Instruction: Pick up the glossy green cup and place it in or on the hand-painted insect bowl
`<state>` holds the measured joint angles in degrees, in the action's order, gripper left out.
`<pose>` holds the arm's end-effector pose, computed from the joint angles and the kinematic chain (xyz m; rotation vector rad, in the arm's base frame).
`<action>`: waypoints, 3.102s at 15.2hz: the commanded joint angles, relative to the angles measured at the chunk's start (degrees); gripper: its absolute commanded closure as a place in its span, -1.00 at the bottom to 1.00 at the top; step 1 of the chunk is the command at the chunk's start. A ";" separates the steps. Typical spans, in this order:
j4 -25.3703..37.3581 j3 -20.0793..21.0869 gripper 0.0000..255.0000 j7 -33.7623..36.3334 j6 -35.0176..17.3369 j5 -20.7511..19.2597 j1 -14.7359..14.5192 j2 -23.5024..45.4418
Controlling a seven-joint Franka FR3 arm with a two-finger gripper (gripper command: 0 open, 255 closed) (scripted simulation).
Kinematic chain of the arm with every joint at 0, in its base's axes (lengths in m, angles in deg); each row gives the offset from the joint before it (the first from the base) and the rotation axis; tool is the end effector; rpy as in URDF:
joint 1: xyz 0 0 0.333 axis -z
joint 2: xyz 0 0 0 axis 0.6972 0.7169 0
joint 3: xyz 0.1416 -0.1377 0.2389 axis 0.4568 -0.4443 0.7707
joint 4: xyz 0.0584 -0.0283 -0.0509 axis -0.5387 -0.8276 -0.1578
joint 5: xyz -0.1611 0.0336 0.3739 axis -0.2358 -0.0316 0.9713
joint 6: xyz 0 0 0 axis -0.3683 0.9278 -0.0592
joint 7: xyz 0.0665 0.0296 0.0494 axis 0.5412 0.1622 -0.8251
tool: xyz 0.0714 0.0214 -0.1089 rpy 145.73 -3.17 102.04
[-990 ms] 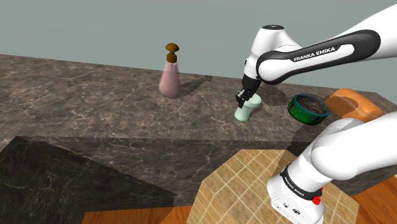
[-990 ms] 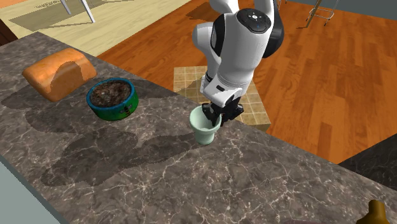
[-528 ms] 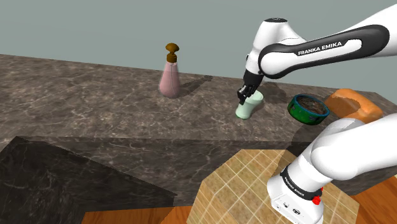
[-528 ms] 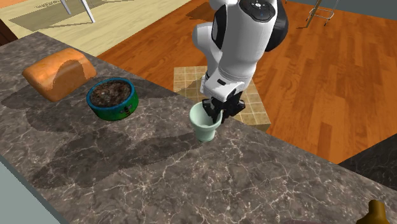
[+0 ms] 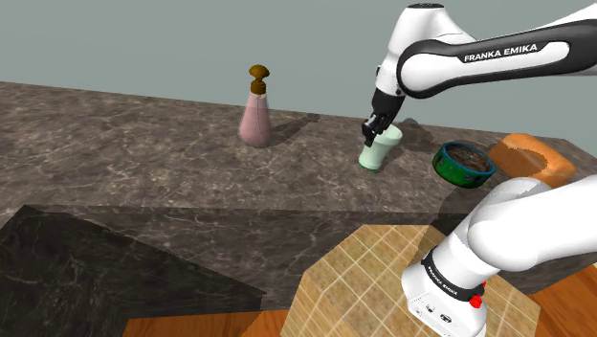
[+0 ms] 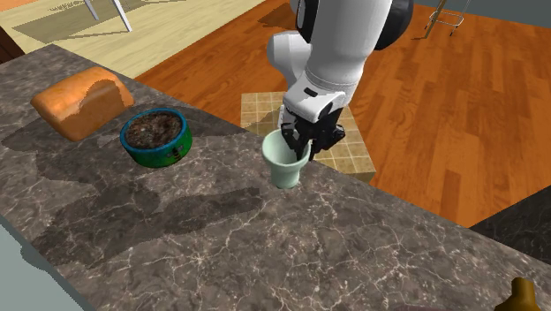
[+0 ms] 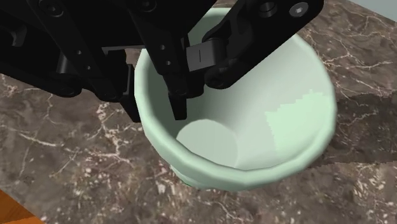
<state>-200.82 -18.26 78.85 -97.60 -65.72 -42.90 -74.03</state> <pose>0.3750 -0.0447 0.3951 3.0287 -0.0121 0.0269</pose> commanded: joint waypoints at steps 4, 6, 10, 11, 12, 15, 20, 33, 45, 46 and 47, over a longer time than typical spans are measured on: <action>2.93 0.17 1.00 -0.49 4.20 0.37 -0.12 -1.29; 4.22 0.24 1.00 -0.68 5.87 0.51 -0.17 -1.67; 6.93 0.40 1.00 -1.03 9.13 0.77 -0.25 -2.25; 7.63 0.44 1.00 -1.12 9.93 0.83 -0.26 -2.35; 8.33 0.47 1.00 -1.21 10.73 0.89 -0.28 -2.44; 10.52 0.58 1.00 -1.46 13.08 1.06 -0.33 -2.62; 13.89 0.75 1.00 -1.82 16.48 1.28 -0.38 -2.67; 13.31 -13.85 1.00 -19.48 20.02 -8.39 7.12 -9.89; 22.31 -29.01 1.00 -36.60 20.37 -15.58 10.86 -6.14; 23.44 -30.38 1.00 -38.06 20.29 -15.93 10.88 -5.43; 24.63 -31.79 1.00 -39.52 20.19 -16.23 10.84 -4.66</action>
<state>-177.67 -48.80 40.82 -77.55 -81.71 -31.98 -79.54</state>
